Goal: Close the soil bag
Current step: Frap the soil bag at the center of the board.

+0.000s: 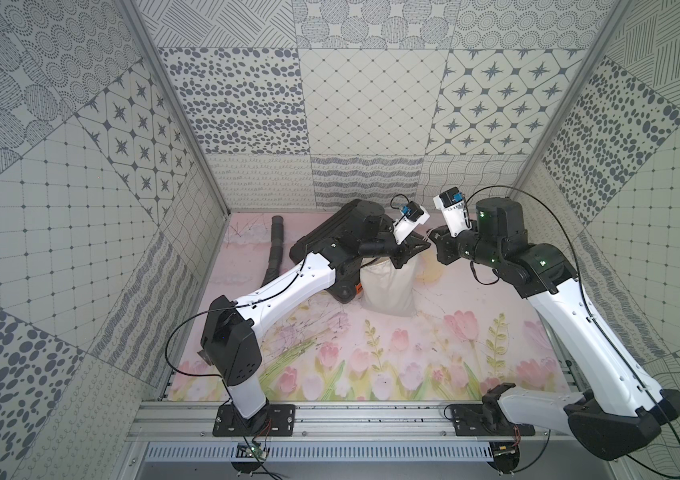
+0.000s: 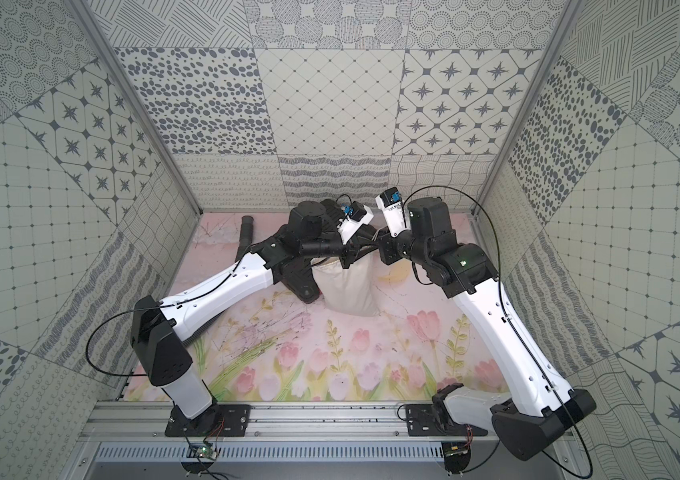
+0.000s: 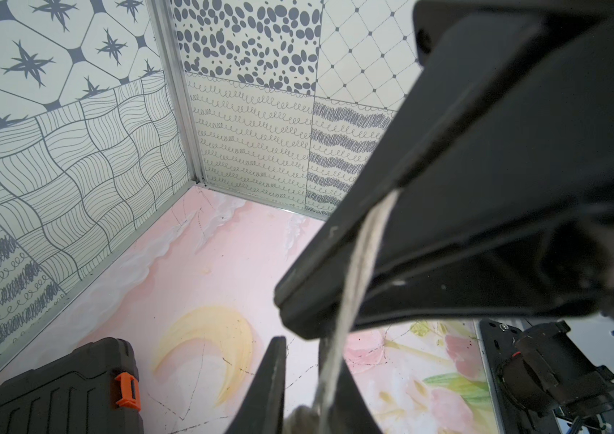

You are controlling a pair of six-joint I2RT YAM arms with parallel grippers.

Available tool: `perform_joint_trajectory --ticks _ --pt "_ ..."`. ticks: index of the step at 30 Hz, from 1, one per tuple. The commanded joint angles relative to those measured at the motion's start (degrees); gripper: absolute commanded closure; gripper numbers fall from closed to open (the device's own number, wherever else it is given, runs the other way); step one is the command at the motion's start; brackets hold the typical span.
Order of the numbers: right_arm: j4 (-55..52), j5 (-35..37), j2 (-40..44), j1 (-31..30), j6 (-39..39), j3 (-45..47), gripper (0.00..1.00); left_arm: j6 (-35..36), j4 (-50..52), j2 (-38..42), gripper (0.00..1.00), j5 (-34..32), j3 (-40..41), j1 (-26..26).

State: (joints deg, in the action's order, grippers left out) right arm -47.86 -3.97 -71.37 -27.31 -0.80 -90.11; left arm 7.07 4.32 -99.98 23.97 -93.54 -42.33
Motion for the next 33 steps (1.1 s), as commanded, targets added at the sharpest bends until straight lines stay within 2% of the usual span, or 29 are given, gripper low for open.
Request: perform_joint_trajectory --ticks 1,7,19,28,33 --pt "5.15 1.25 0.58 -0.18 1.91 -3.77 1.00 2.71 2.82 -0.30 0.82 -1.86 0.25 -0.42" --pt "5.14 2.35 0.54 -0.10 2.98 -5.41 1.00 6.14 5.94 -0.22 0.83 -5.19 0.61 -0.64" --pt "5.24 4.09 -0.22 0.92 4.03 -8.05 1.00 6.89 7.90 1.61 0.93 -8.69 2.41 -0.65" --pt "5.23 3.61 0.17 2.60 4.45 -9.01 1.00 7.58 10.18 2.65 0.87 -9.08 3.99 -0.69" --pt "5.25 3.26 0.36 3.17 4.65 -9.62 1.00 8.33 11.33 2.68 0.89 -9.66 4.50 -0.65"
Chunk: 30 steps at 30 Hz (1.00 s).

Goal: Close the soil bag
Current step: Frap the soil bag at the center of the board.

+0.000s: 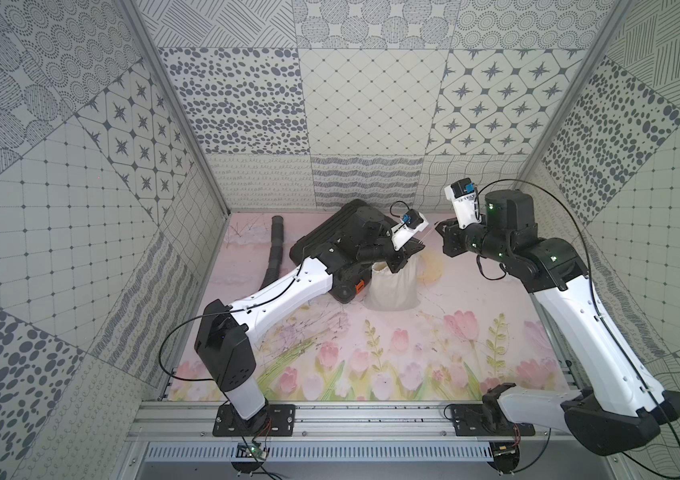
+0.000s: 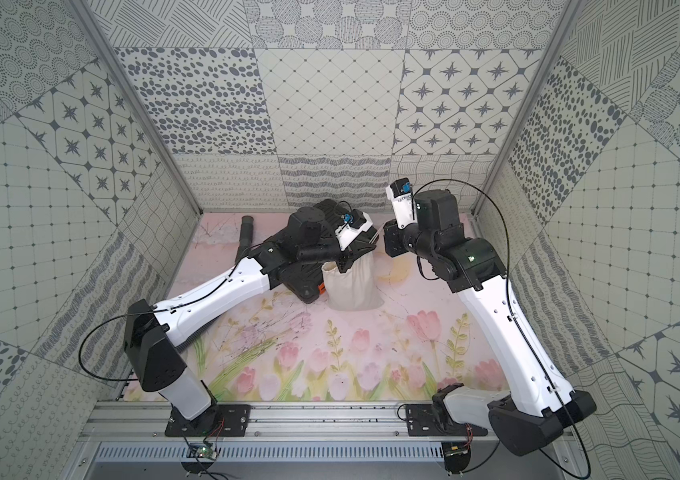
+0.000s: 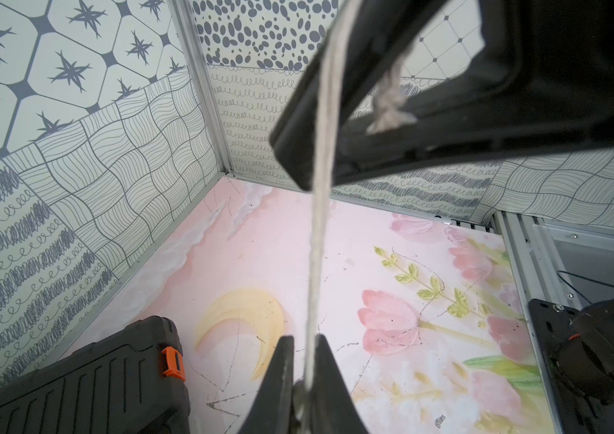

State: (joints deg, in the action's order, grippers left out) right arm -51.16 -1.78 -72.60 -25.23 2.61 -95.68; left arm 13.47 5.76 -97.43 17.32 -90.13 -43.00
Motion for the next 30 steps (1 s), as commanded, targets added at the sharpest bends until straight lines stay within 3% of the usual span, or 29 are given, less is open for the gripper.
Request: perform_joint_trajectory --ticks 1,14,19,30 --pt "8.59 1.08 1.58 1.22 1.23 -4.07 1.00 2.00 10.15 0.09 0.90 -3.07 1.09 0.03" --pt "8.53 0.90 1.28 2.18 1.27 -4.80 1.00 4.34 12.79 1.61 0.94 -5.54 1.16 0.08" --pt "8.53 0.16 1.06 2.96 2.03 -4.74 1.00 5.21 13.41 2.62 1.00 -6.44 2.29 0.09" --pt "8.84 -2.92 2.26 3.55 3.64 4.26 1.00 4.17 19.36 2.02 1.00 -2.60 -2.43 0.11"
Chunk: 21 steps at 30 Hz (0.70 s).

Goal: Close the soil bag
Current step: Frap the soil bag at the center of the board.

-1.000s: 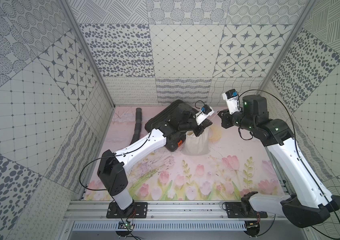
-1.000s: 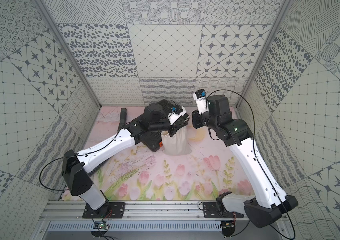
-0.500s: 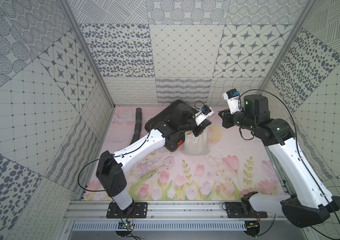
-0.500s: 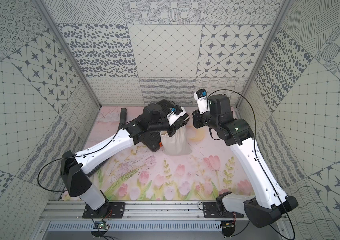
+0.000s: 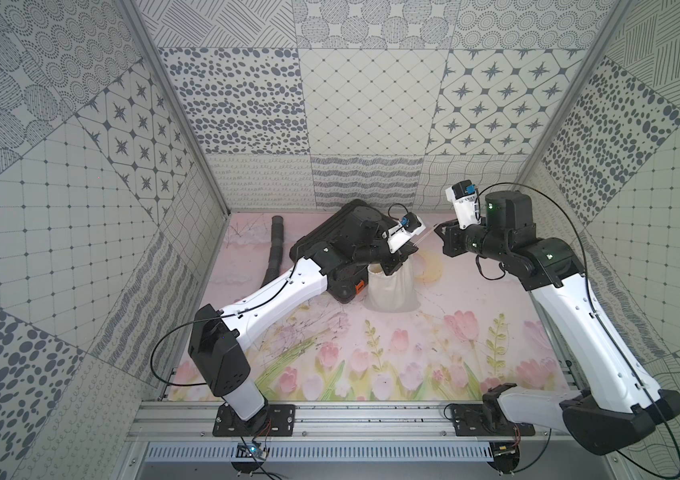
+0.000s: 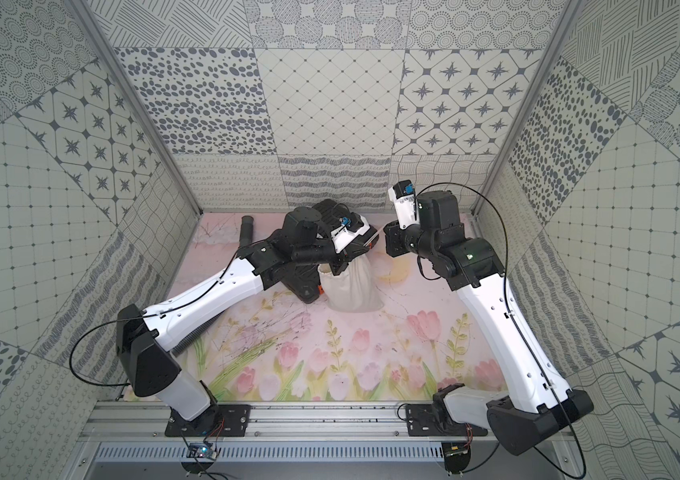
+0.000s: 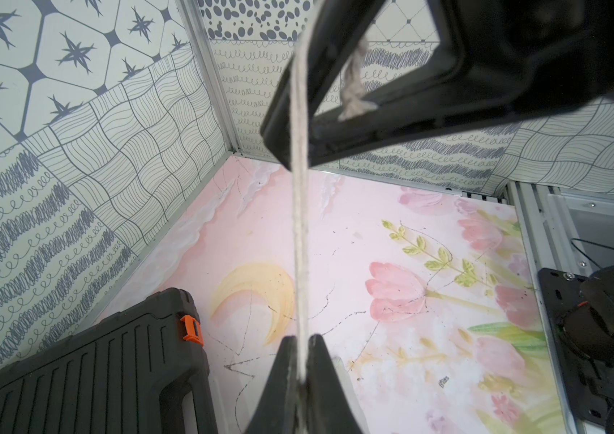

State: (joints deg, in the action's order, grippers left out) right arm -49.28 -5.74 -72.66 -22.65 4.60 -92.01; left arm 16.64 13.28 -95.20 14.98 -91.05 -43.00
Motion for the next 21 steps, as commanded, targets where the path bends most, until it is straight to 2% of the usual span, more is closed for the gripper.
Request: perform_joint_trajectory --ticks 1,6,14,17,21 --pt "7.08 1.10 2.59 1.14 1.84 0.75 1.00 1.37 12.80 -0.27 1.00 -0.58 -1.58 0.11" --pt "7.14 -0.47 2.24 1.44 3.39 -3.53 1.00 1.46 15.35 -0.46 0.96 -2.39 -1.50 0.14" --pt "7.03 -3.04 0.01 1.42 5.75 -12.41 1.00 2.24 18.24 -1.85 0.90 -11.29 -4.43 -0.10" --pt "7.10 -2.97 -0.31 1.43 5.88 -14.05 1.00 3.32 19.02 -1.68 0.87 -13.33 -4.45 -0.08" --pt "7.01 -2.83 -0.38 1.39 5.61 -14.22 1.00 4.09 19.21 -1.33 0.87 -15.38 -3.50 -0.07"
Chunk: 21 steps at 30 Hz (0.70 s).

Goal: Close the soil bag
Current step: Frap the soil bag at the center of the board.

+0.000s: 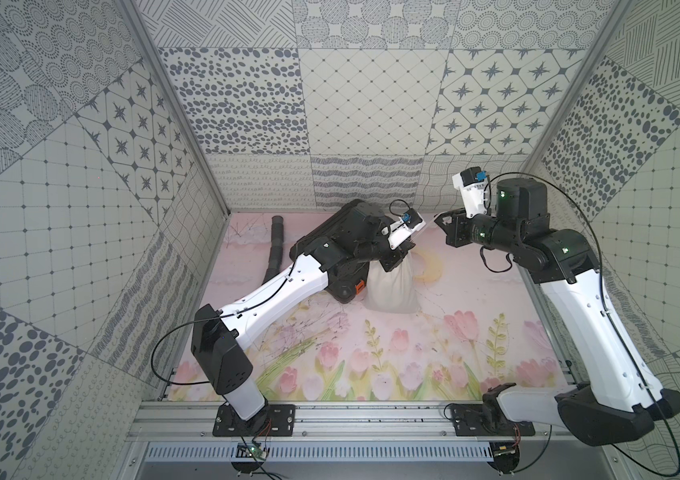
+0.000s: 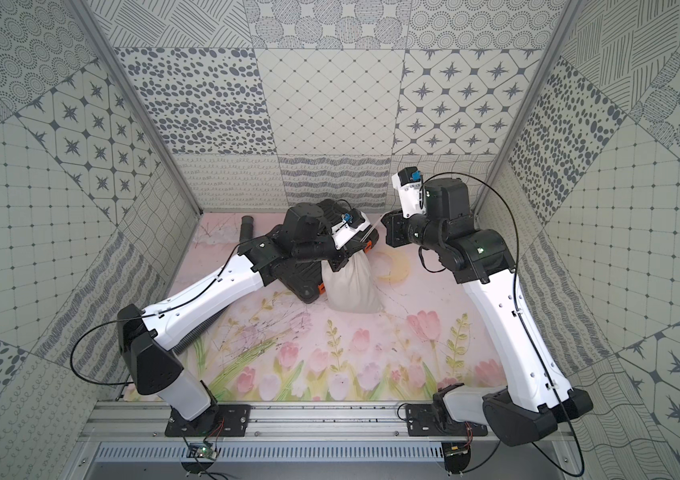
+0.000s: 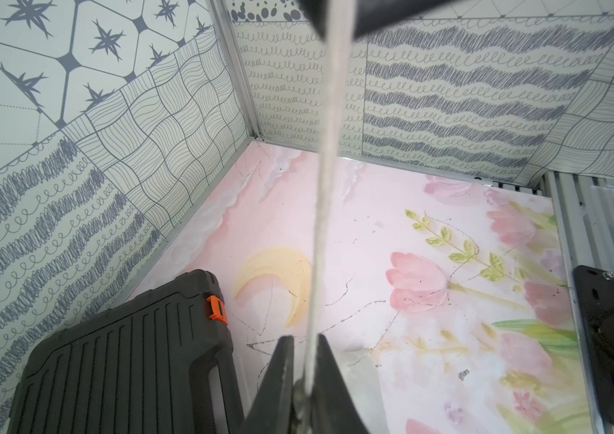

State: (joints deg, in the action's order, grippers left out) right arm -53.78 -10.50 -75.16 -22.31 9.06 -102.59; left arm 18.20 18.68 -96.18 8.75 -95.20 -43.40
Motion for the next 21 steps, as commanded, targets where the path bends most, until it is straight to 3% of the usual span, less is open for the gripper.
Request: perform_joint_trajectory --ticks 1,6,9,21 --pt "11.55 2.04 2.18 1.06 1.13 -3.33 1.00 2.65 13.88 -0.37 0.88 -9.57 0.83 0.31" --pt "11.51 2.48 2.54 1.04 0.70 -2.71 1.00 3.14 13.98 0.18 0.89 -11.17 1.68 0.33" --pt "11.51 2.80 2.54 1.05 0.52 -2.42 1.00 3.07 13.20 0.67 1.00 -12.13 2.37 0.28" --pt "11.61 3.81 3.74 2.53 -0.62 3.91 1.00 3.20 14.43 1.20 1.00 -7.71 2.66 0.28"
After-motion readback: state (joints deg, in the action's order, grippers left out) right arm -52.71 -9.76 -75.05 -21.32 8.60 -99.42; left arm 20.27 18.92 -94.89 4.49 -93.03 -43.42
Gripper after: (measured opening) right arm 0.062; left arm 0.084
